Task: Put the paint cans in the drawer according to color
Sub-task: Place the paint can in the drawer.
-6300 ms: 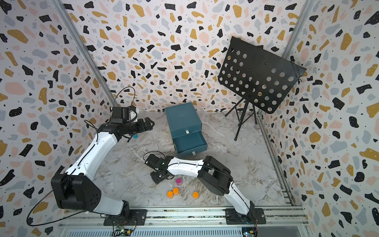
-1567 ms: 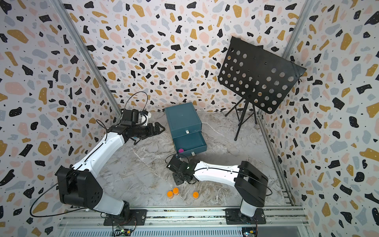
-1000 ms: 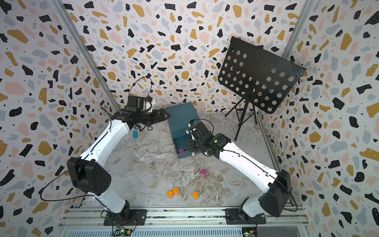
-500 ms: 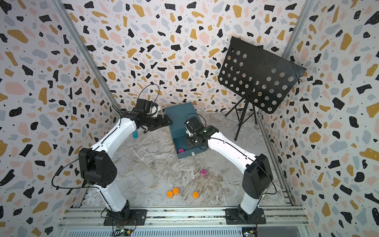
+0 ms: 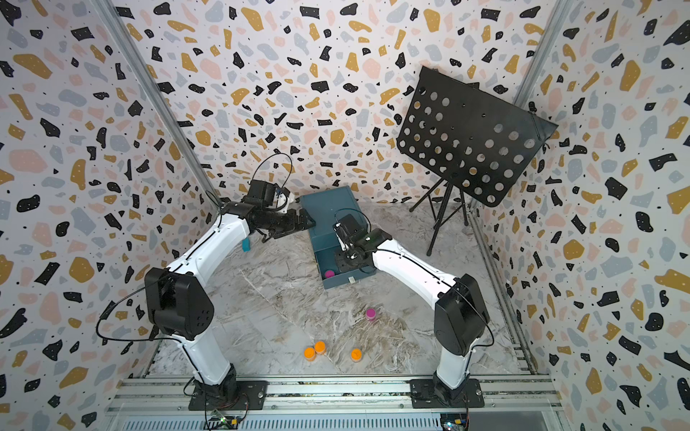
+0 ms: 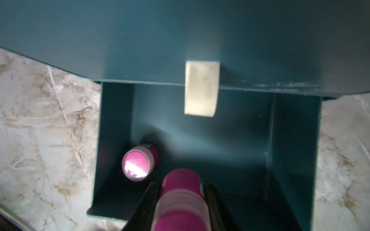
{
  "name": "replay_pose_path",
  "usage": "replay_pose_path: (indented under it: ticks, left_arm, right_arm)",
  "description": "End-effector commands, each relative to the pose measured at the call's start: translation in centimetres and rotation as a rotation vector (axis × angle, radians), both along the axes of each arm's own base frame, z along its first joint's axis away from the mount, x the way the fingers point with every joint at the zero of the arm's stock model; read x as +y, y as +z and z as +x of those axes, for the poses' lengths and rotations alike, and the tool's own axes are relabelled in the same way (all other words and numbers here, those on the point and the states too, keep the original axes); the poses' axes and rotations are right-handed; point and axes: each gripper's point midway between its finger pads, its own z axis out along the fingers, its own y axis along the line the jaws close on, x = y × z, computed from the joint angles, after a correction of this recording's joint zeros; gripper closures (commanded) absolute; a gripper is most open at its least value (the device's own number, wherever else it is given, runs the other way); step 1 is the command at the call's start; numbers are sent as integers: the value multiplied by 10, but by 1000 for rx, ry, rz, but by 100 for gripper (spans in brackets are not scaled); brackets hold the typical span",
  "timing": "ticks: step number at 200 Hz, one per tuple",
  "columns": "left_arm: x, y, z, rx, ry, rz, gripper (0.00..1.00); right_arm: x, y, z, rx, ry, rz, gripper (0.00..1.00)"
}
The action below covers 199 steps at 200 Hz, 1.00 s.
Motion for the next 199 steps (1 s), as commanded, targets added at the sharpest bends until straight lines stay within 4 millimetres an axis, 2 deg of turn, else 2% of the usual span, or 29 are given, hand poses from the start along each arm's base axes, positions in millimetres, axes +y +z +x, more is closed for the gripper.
replay_pose_path:
  ticks: [1,24,64,94,110,138,161,181,199]
  left_arm:
    - [1,-16,-9,41,-22,28,2]
    - [0,-16,-9,41,-24,20,2]
    - [-1,-15,-10,40,-26,14,2]
    - [-2,-14,-10,39,-30,7,2]
    - [-2,-14,-11,38,-31,5,2]
    - [-2,-14,-11,38,-30,3,2]
    - [-3,-14,-11,36,-30,3,2]
    - [-3,-14,-11,37,-30,0,2]
    - [-3,-14,-11,37,-31,0,2]
  right_arm:
    - [-3,3,-4,0,-9,7,74]
    - [-2,-4,-7,12,-5,-4,68]
    - [-2,-3,-11,19,-2,-9,48]
    - [-6,24,-12,-32,-9,31,39]
    - [-10,43,-15,-69,-10,60,38]
    - [-22,74,-26,-139,-4,114,38]
    - [-41,90,-39,-202,-15,139,38]
    - [-63,87,-51,-237,-43,123,37]
    - [-81,71,-62,-233,-66,92,36]
